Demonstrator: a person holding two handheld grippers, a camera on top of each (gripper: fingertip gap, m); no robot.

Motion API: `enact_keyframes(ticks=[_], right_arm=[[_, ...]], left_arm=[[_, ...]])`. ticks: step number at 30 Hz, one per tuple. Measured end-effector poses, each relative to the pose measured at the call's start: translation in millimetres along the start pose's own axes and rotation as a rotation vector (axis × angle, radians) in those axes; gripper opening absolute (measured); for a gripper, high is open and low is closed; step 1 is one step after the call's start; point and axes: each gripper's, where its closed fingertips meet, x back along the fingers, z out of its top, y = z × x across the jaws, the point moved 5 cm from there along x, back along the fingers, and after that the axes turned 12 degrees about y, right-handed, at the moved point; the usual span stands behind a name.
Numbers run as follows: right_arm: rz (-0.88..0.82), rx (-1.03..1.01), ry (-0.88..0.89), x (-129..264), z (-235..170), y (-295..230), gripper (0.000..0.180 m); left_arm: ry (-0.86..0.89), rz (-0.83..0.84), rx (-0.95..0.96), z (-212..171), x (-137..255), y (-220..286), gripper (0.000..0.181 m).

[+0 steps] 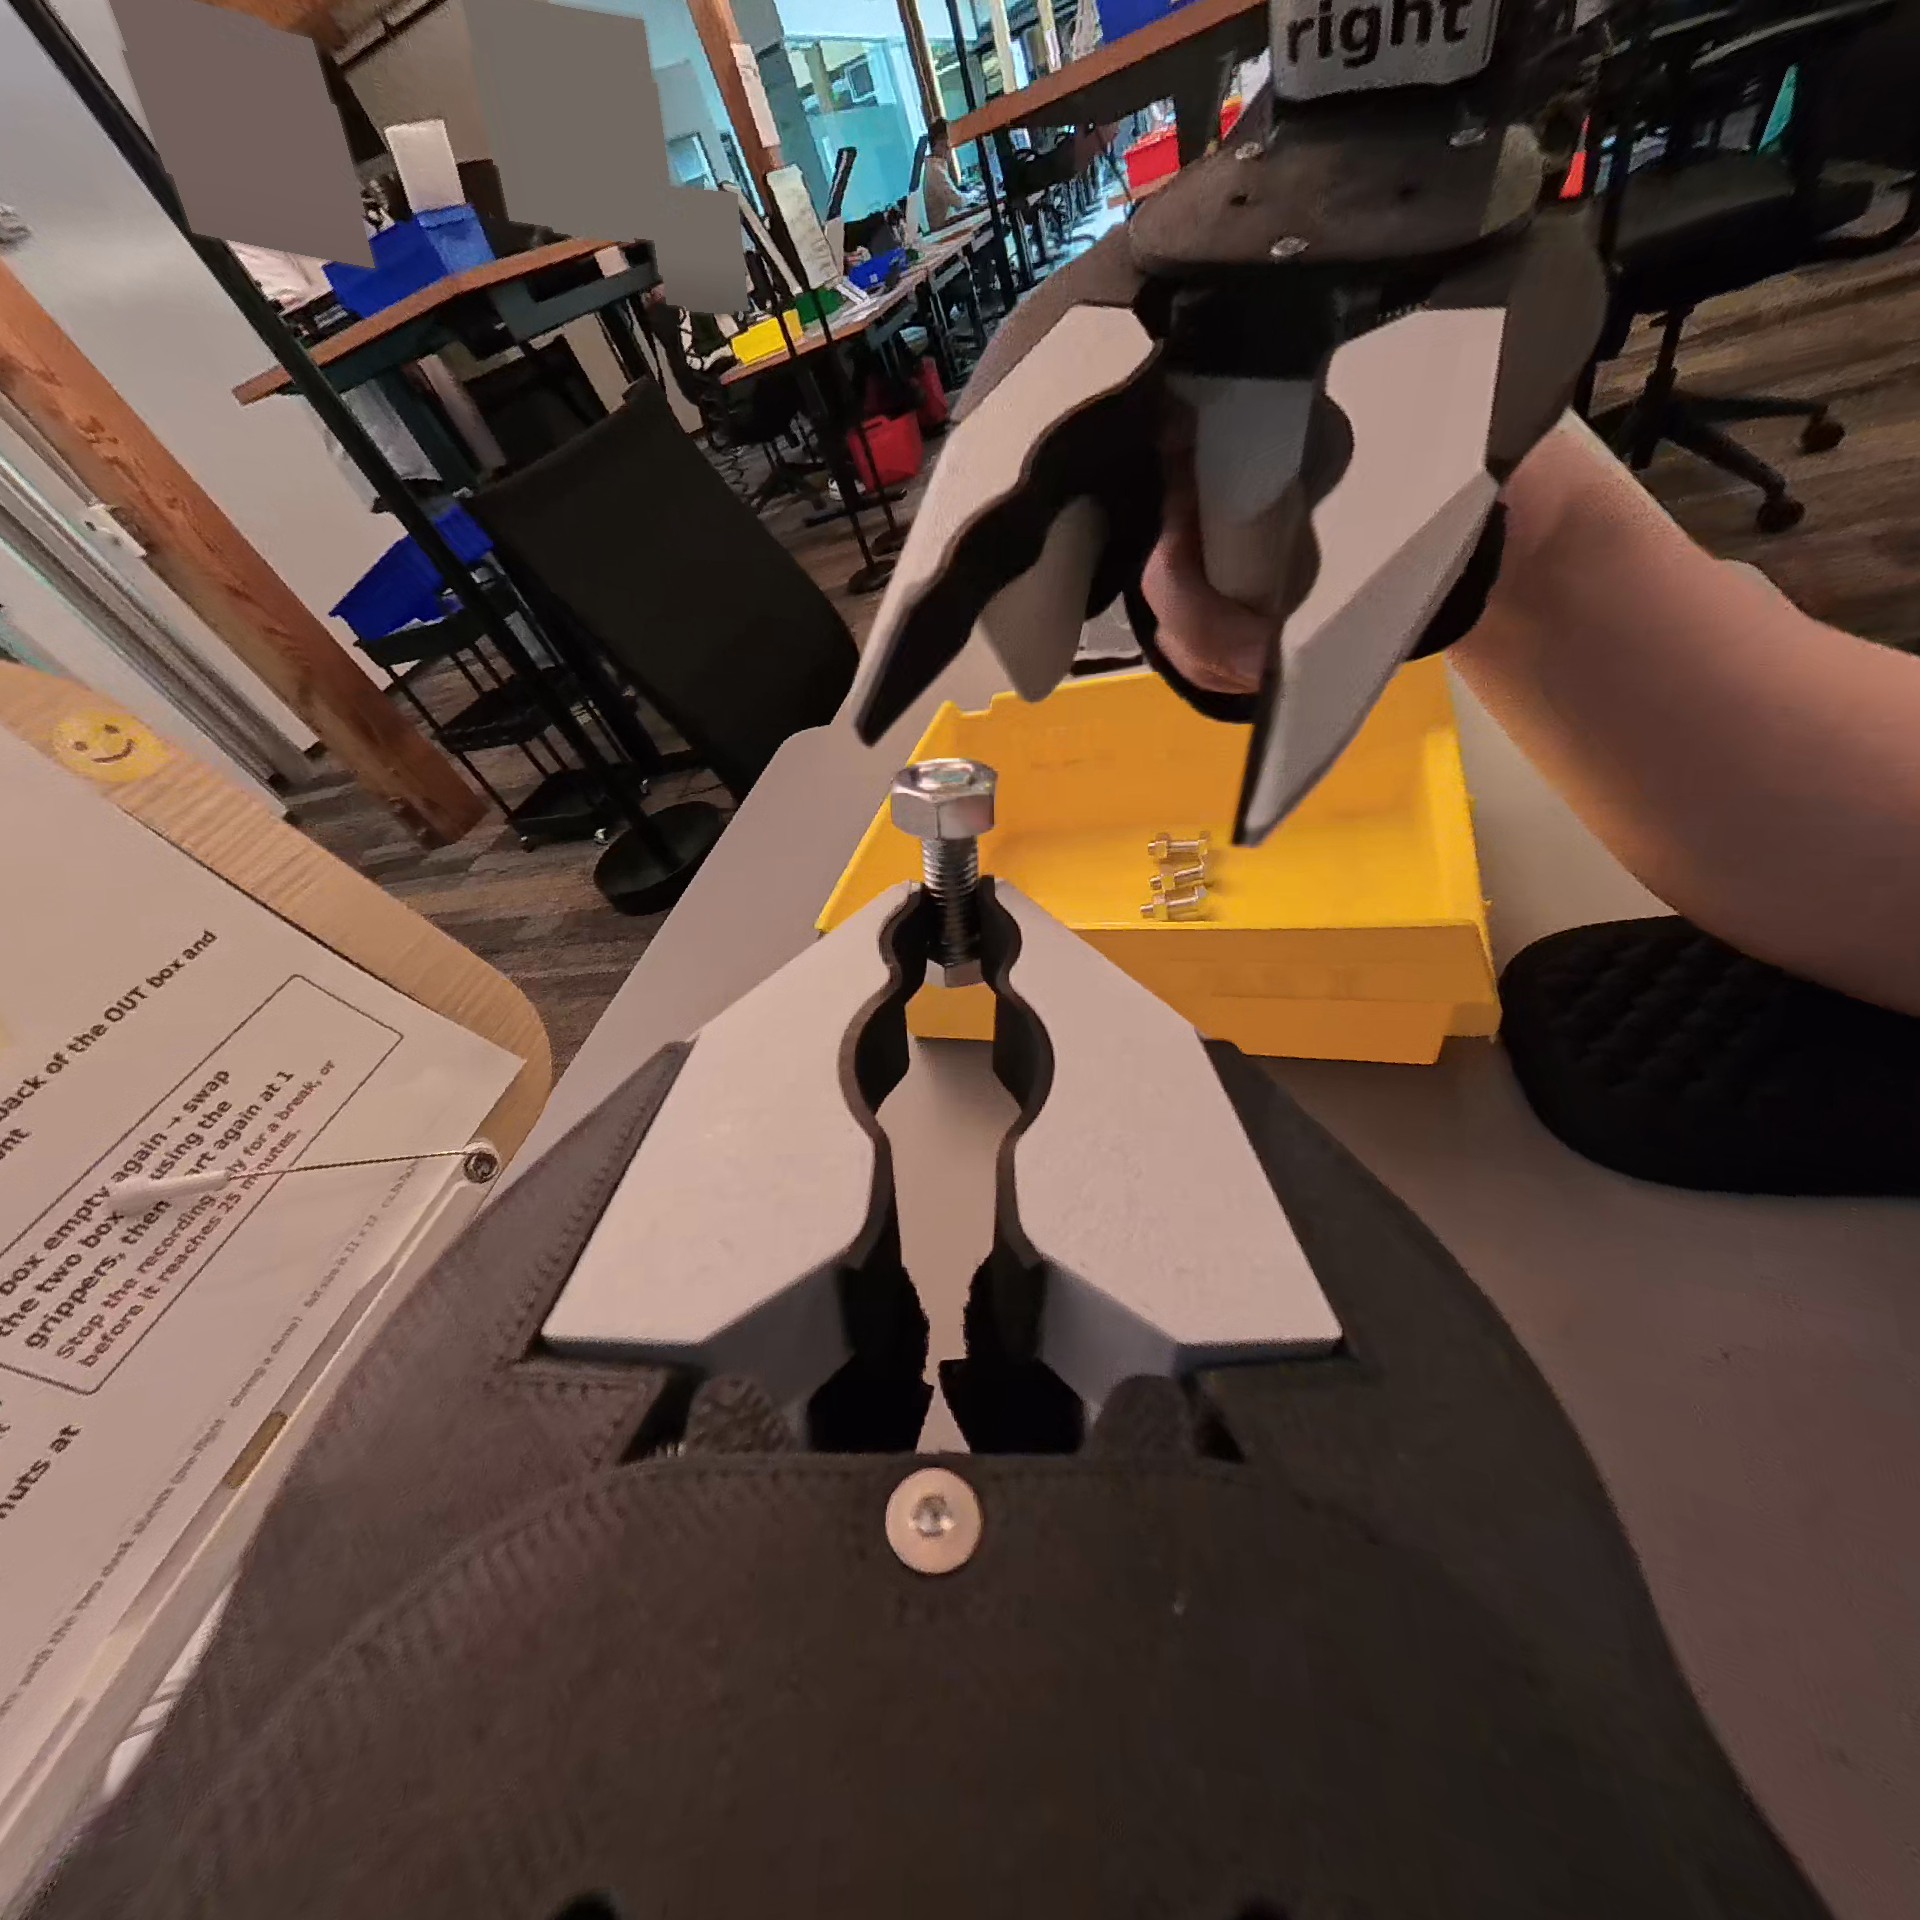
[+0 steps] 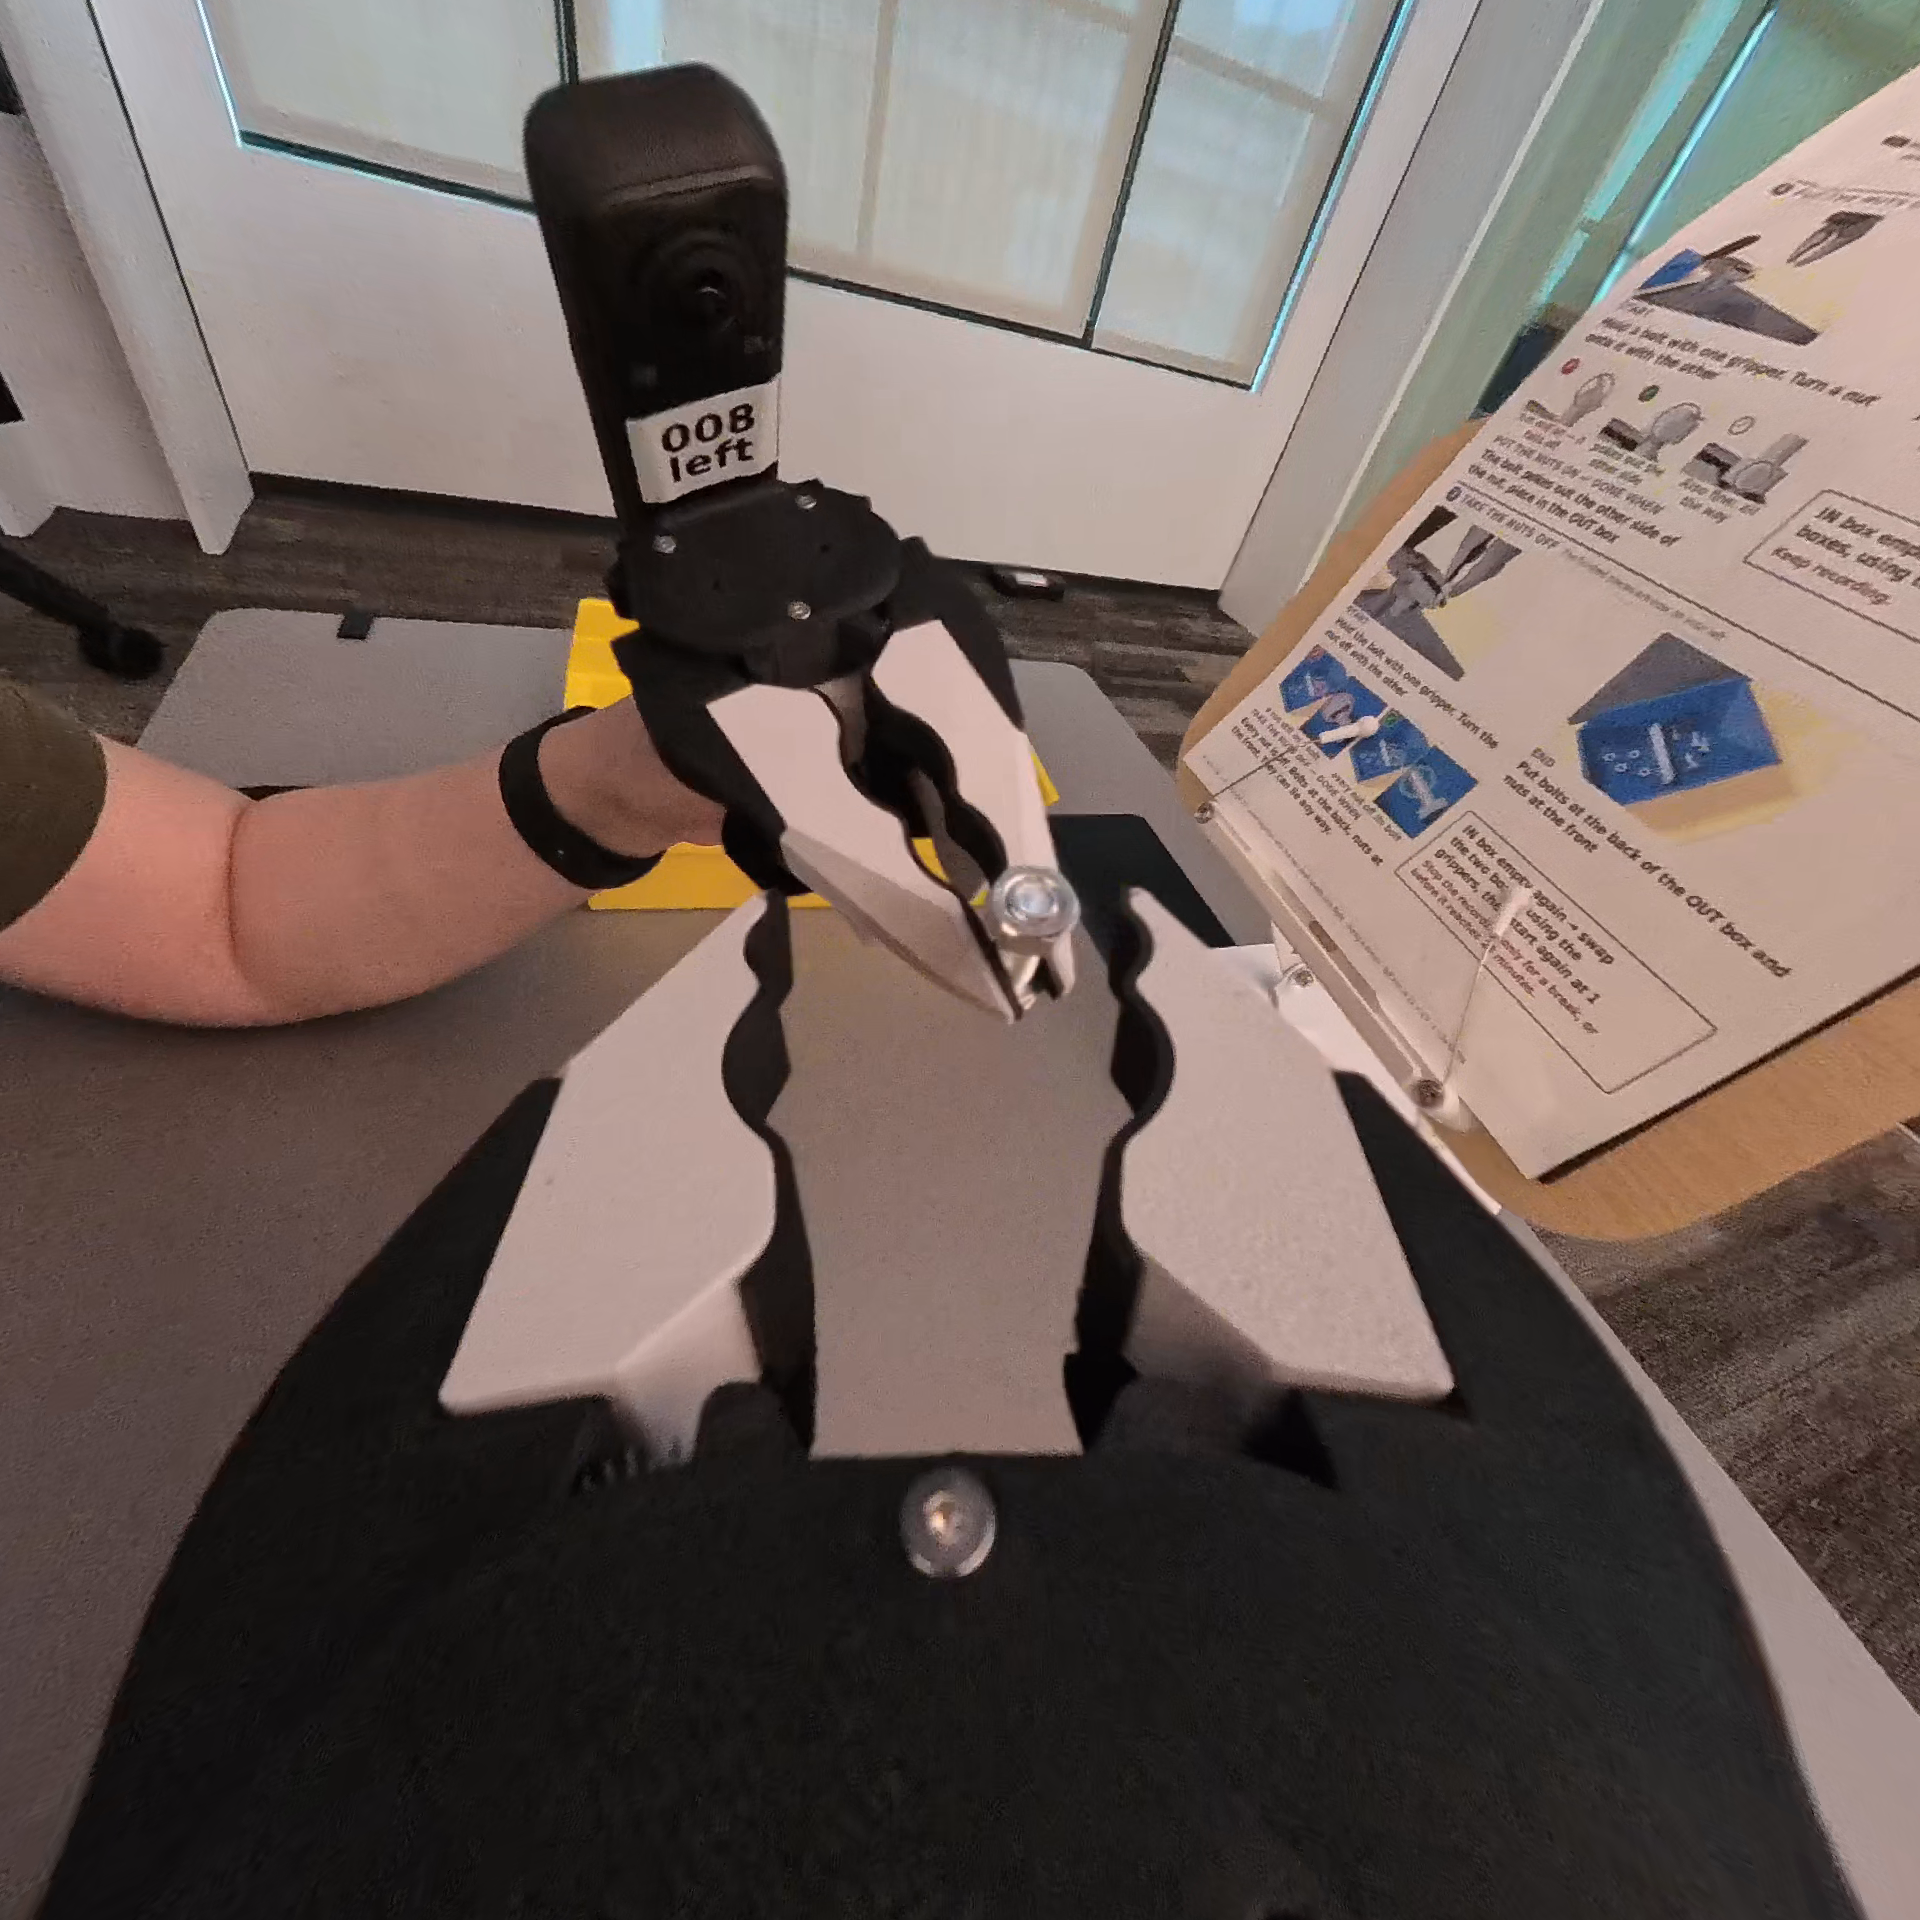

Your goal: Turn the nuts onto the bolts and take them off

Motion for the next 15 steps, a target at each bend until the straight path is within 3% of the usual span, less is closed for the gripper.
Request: enact_keyframes(ticks=[3,5,7,10,14,15], right_arm=[[0.028,0.043,-0.042,-1,-4,-8,0.067],[0.105,0.038,-0.080,7,-6,-16,0.020],[0.054,0.025,-0.024,9,3,-9,0.026],[-0.011,-0.007,0.036,4,7,0,0.063],[0.024,0.026,-0.046,-2,-4,-7,0.064],[0.026,0.048,-0.068,1,-5,-8,0.051]], left_arm=[[-0.003,0.023,-0.005,0,1,-3,0.007],[0.000,0.057,0.013,-1,5,-10,0.007],[0.040,0.037,0.049,3,7,-10,0.007],[0.046,-0.006,0.059,5,4,-3,0.007],[0.023,0.011,0.023,2,0,-1,0.007],[0.020,0.021,0.027,1,1,-4,0.007]])
